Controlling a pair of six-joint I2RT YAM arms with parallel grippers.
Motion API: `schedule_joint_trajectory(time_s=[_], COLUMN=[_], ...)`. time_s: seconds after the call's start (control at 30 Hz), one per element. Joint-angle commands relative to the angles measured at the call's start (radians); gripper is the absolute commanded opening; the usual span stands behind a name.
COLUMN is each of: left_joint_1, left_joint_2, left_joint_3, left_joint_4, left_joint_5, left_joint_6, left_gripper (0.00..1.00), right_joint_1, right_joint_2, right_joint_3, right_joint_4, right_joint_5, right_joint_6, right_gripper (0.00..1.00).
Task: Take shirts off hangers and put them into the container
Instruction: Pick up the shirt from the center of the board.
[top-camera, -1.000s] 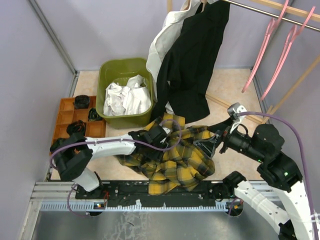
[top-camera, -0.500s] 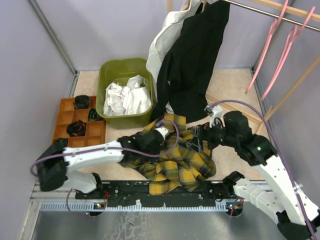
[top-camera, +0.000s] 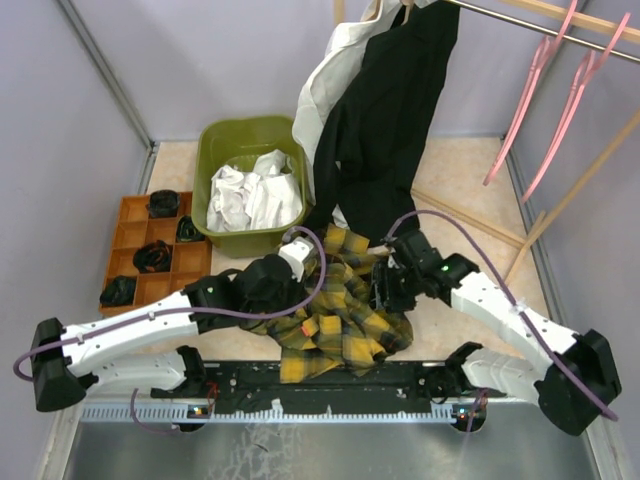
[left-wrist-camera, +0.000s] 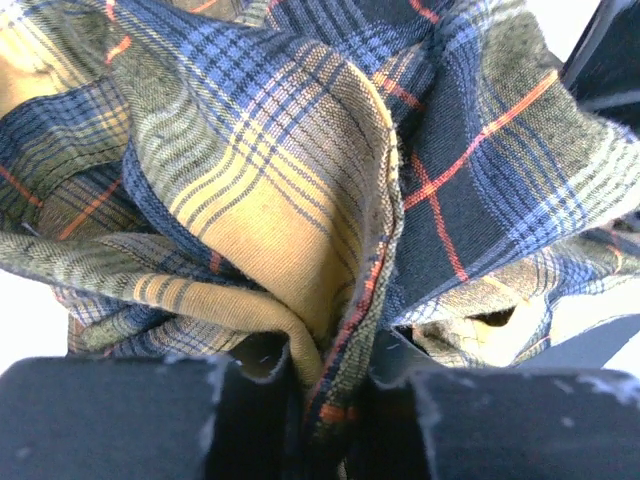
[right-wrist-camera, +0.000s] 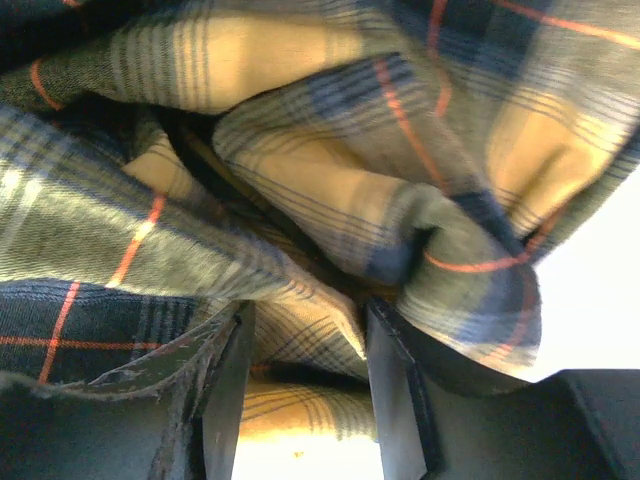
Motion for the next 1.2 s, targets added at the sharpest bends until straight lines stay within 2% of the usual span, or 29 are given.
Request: schedule_joint_trajectory(time_s=[0.0,0.03,0.07,0.13,0.23,0.4,0.6,0.7,0.87,1.07,1.17], left_joint_1=[-0.003,-0.002,-0.001,0.005,0.015,0.048,0.145,0.175,0.177,0.170,0.138], left_joint_2=[-0.037,-0.036,-0.032,-0.008,0.047,0.108,0.094,0.109,0.150,0.269,0.369], left_joint_3=[0.014,0.013,0.013,0.012,0.011,-0.015,-0.119,-0.129,-0.091,-0.011,0.037], left_joint_4=[0.059,0.084,0.109,0.159,0.186,0.162,0.231,0.204,0.158,0.165,0.139], left_joint_5=[-0.021,-0.005,0.010,0.069,0.127,0.166,0.251,0.249,0.200,0.237,0.185], left_joint_6=[-0.057,-0.067,-0.088,-0.115,-0.170,-0.256,-0.330,-0.339,-0.311,-0.245,-0.224], left_gripper=[0.24,0.32,0.45,0.56,0.81,0.97,0.99,0.99,0.99,0.99,0.99], right_joint_1=[0.134,0.169,0.198,0.241,0.271,0.271,0.270,0.271,0.271,0.272,0.271], right_joint_2=[0.082,0.111,0.142,0.190,0.240,0.233,0.106,0.001,-0.175,-0.364,-0.437], right_joint_3=[-0.009,0.002,0.010,0.016,0.022,0.028,0.034,0.049,0.078,0.051,0.014], right_joint_4=[0.236,0.259,0.284,0.346,0.403,0.355,0.222,0.139,0.018,0.018,0.038], right_joint_5=[-0.049,-0.041,-0.035,-0.024,0.009,0.122,0.313,0.435,0.649,0.763,0.772], right_joint_6=[0.115,0.125,0.139,0.179,0.214,0.218,0.216,0.219,0.248,0.291,0.322], right_gripper=[0.46,0.45,0.44,0.41,0.41,0.42,0.49,0.60,0.73,0.77,0.77])
